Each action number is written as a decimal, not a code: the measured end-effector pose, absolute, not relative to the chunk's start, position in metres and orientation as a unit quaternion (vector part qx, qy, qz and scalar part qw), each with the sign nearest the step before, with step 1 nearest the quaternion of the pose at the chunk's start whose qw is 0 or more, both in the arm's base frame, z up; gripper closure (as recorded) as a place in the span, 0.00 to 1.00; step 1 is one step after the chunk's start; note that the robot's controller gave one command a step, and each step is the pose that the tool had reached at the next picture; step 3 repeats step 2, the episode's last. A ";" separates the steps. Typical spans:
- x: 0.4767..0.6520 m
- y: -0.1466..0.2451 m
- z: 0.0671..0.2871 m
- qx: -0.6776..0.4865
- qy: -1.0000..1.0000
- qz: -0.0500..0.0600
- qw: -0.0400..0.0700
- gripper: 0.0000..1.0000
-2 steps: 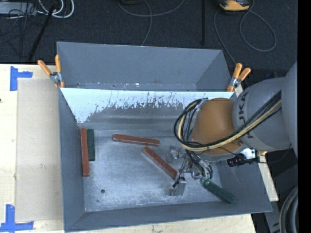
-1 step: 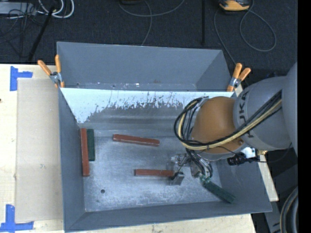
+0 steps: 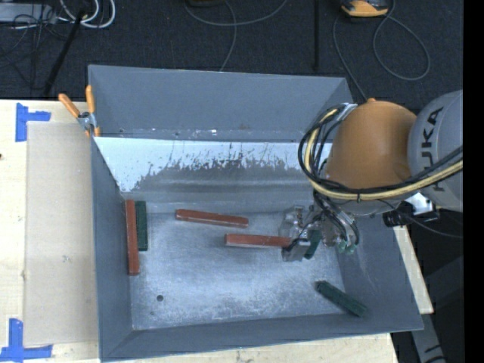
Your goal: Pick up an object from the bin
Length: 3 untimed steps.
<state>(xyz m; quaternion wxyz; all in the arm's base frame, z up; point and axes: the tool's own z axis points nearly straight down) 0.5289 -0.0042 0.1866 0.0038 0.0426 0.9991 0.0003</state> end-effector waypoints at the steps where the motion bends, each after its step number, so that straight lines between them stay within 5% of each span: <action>1: 0.549 -0.043 0.360 0.043 0.999 -0.001 0.005 1.00; 2: 0.574 -0.035 0.339 -0.046 0.999 0.000 0.001 1.00; 3: 0.574 -0.035 0.339 -0.046 0.999 0.000 0.001 1.00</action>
Offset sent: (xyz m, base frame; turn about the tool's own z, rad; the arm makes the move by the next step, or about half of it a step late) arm 0.0185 -0.0385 0.1695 -0.0009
